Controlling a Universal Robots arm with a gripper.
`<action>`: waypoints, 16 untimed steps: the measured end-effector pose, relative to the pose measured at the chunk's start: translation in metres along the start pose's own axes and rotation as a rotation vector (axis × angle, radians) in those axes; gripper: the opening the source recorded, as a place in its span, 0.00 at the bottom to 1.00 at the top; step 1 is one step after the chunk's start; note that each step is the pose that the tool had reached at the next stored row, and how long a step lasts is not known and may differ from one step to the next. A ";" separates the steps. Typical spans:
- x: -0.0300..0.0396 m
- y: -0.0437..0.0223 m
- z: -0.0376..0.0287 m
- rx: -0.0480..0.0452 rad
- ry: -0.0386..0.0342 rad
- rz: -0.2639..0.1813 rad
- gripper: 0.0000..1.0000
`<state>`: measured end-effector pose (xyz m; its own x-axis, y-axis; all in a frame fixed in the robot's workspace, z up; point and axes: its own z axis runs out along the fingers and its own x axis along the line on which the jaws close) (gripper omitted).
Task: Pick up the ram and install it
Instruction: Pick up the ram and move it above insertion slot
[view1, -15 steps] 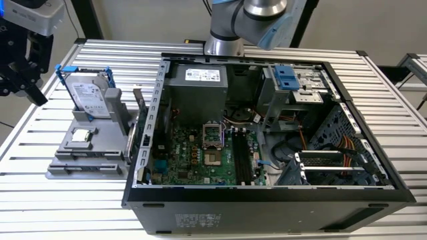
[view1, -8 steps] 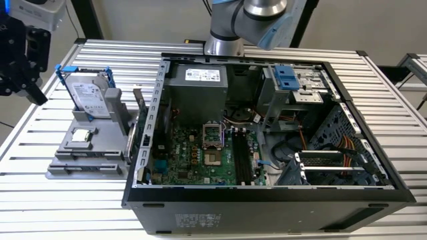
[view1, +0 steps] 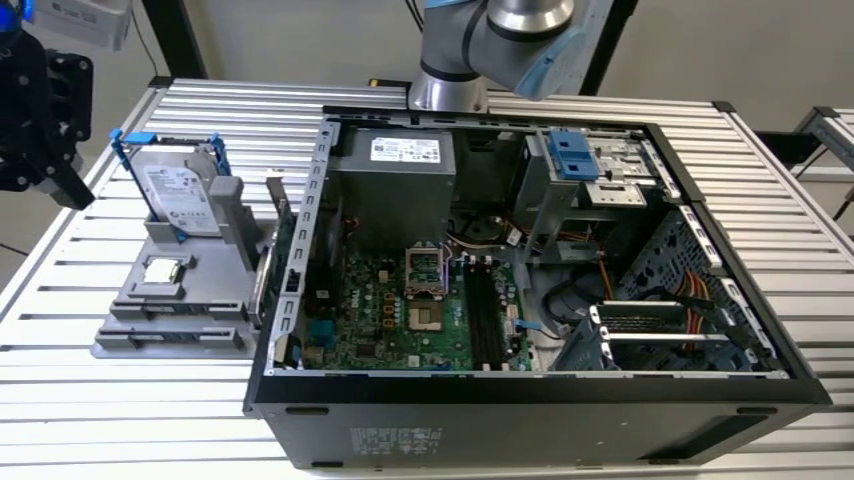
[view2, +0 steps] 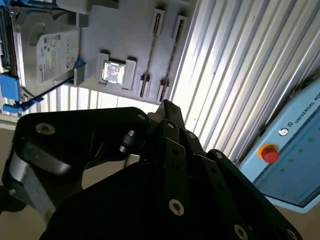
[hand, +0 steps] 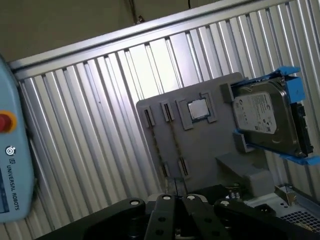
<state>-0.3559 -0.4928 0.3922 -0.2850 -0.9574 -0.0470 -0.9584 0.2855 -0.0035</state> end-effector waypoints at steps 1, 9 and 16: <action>0.0000 0.0000 0.0000 -0.0008 0.0000 -0.016 0.00; 0.0000 0.0000 0.0000 -0.0055 -0.0004 -0.118 0.00; 0.0000 0.0000 0.0000 -0.0096 -0.0007 -0.204 0.00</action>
<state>-0.3559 -0.4928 0.3922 -0.0847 -0.9953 -0.0470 -0.9964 0.0850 -0.0036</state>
